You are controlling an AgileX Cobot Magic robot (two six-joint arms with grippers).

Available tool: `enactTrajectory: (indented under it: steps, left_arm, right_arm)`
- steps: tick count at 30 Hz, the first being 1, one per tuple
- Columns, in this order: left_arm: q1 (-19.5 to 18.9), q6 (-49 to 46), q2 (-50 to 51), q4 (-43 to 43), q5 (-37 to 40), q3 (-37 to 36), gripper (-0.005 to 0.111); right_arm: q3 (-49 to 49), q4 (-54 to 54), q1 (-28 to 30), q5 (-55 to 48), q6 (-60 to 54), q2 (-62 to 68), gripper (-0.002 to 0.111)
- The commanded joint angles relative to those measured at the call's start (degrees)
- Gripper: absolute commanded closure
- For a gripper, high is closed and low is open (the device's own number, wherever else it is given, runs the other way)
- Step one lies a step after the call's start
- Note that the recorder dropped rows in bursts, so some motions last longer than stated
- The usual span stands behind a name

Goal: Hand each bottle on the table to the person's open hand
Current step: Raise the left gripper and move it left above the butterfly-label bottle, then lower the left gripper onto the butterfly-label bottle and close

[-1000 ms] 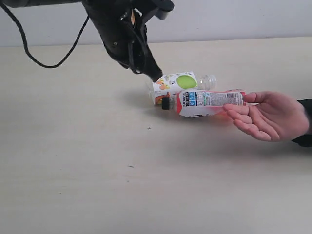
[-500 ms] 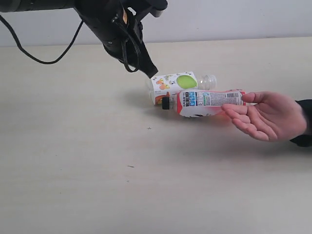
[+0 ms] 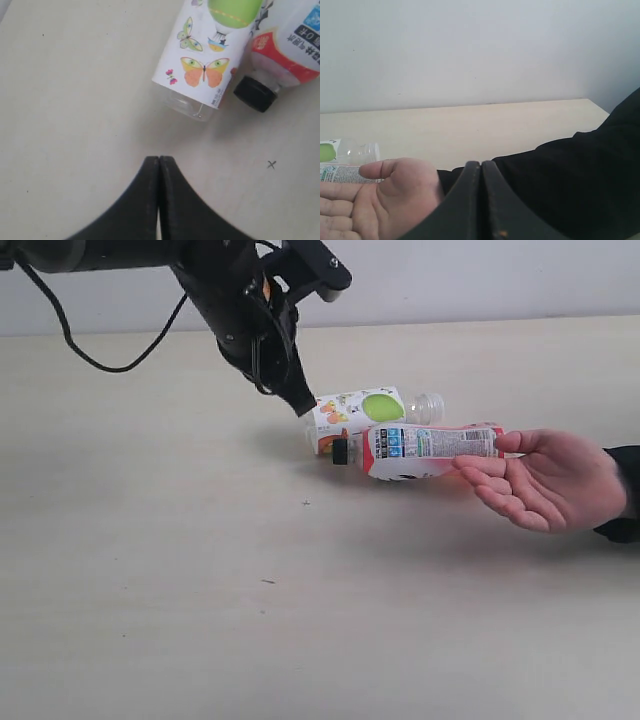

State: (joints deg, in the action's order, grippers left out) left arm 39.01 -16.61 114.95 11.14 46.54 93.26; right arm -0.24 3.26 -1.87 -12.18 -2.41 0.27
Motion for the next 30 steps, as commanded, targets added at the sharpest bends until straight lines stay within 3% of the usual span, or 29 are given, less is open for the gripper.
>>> enactTrajectory:
  steps: [1, 4, 6, 13, 23, 26, 28, 30]
  left_arm:
    - [-4.62, -14.15, 2.02, -15.06, 11.29, 10.68, 0.107]
    - [-8.38, -28.24, 5.10, -30.39, 21.61, 17.70, 0.107]
    - [-10.26, -33.96, 6.97, -35.95, 23.42, 21.26, 0.107]
    - [-10.38, -33.79, 12.40, -31.18, 20.93, 27.50, 0.107]
    - [-7.02, -30.60, 15.09, -24.80, 15.27, 31.69, 0.104]
    - [-6.48, -30.86, 15.32, -26.04, 13.78, 31.69, 0.085]
    - [-6.09, -30.86, 15.58, -26.04, 13.13, 31.69, 0.063]
    - [-5.73, -30.86, 16.13, -25.92, 12.86, 31.69, 0.033]
  right_arm:
    - [0.24, -0.24, 0.45, 0.65, -0.49, -0.27, 0.108]
    - [0.24, -0.36, 0.45, 0.65, -0.49, -0.27, 0.108]
    - [0.24, -0.36, 0.45, 0.65, -0.49, -0.27, 0.108]
    - [0.24, -0.36, 0.45, 0.65, -0.49, -0.27, 0.108]
    - [0.24, -0.36, 0.45, 0.65, -0.49, -0.27, 0.108]
    - [0.24, -0.36, 0.45, 0.65, -0.49, -0.27, 0.108]
    - [0.24, -0.36, 0.45, 0.65, -0.49, -0.27, 0.108]
    - [0.24, -0.36, 0.45, 0.65, -0.49, -0.27, 0.108]
